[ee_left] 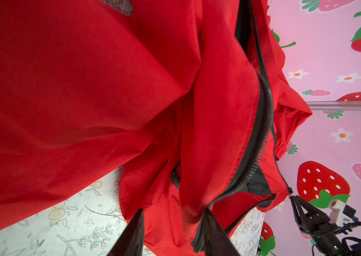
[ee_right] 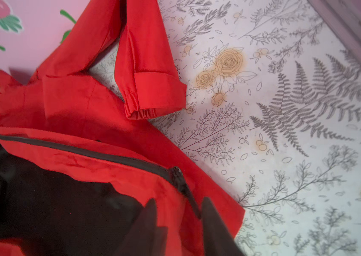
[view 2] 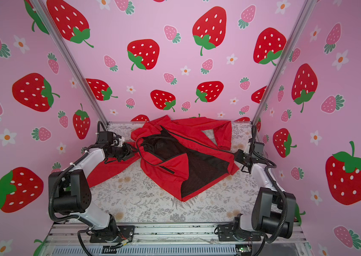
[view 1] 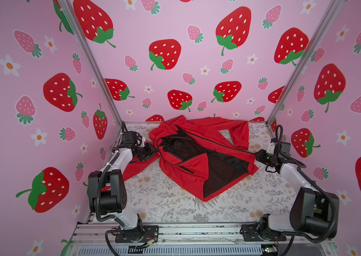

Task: Unzip the jacket
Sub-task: Unzip the zipper on the jacket, then reset both arms

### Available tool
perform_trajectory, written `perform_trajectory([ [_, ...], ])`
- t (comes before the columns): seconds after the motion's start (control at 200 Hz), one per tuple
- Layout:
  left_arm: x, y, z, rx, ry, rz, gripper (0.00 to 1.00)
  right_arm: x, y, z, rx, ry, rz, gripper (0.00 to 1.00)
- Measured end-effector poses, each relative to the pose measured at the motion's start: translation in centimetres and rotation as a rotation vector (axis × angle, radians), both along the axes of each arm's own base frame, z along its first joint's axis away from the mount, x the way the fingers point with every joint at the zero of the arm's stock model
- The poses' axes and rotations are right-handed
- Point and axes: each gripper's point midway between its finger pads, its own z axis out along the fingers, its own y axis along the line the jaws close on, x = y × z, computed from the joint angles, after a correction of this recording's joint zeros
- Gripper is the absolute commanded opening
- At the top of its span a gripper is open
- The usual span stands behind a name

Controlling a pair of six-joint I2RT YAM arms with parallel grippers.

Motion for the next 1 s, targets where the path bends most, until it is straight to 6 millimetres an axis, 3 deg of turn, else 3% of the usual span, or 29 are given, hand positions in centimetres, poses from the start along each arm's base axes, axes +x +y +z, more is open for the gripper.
perform_trajectory([
  [0.09, -0.2, 0.3, 1.0, 0.004, -0.025, 0.005, 0.64, -0.1, -0.2, 0.8, -0.019, -0.023, 0.001, 0.71],
  [0.11, -0.3, 0.4, 1.4, 0.005, -0.034, 0.002, 0.65, -0.1, -0.2, 1.1, -0.02, -0.031, -0.002, 0.83],
  [0.14, -0.4, 0.4, 1.8, 0.005, -0.044, 0.0, 0.68, -0.2, -0.2, 1.6, -0.021, -0.045, -0.005, 0.9],
  [0.215, -0.7, 0.5, 3.3, 0.012, -0.085, -0.004, 0.73, -0.4, -0.1, 3.2, -0.04, -0.095, 0.009, 0.91],
  [0.255, -0.9, 0.5, 4.3, 0.017, -0.118, -0.005, 0.92, -0.5, 0.0, 4.1, -0.049, -0.127, 0.019, 0.91],
  [0.29, -1.2, 0.6, 5.4, 0.028, -0.161, -0.009, 1.0, -0.6, 0.1, 4.7, -0.057, -0.153, 0.03, 0.92],
  [0.33, -1.6, 0.7, 6.7, 0.041, -0.208, -0.005, 0.99, -0.8, 0.2, 5.4, -0.067, -0.183, 0.042, 0.93],
  [0.35, -1.9, 0.7, 7.3, 0.048, -0.234, -0.005, 0.99, -0.9, 0.3, 5.7, -0.073, -0.199, 0.05, 1.0],
  [0.5, -4.1, 1.0, 11.7, 0.131, -0.438, 0.008, 0.99, -1.7, 0.8, 6.4, -0.095, -0.267, 0.088, 0.99],
  [0.6, -4.8, 1.5, 13.2, 0.195, -0.544, 0.026, 0.99, -2.0, 0.9, 5.9, -0.097, -0.289, 0.091, 0.99],
  [0.716, -5.2, 2.6, 12.7, 0.275, -0.631, 0.069, 0.99, -1.6, 1.1, 5.8, -0.103, -0.307, 0.092, 0.99],
  [0.861, -5.4, 4.2, 10.2, 0.367, -0.662, 0.134, 0.99, -0.5, 1.1, 5.6, -0.129, -0.327, 0.086, 0.99],
  [1.001, -4.6, 6.2, 9.0, 0.461, -0.654, 0.207, 0.99, 0.5, 0.7, 5.5, -0.195, -0.351, 0.078, 0.99],
])
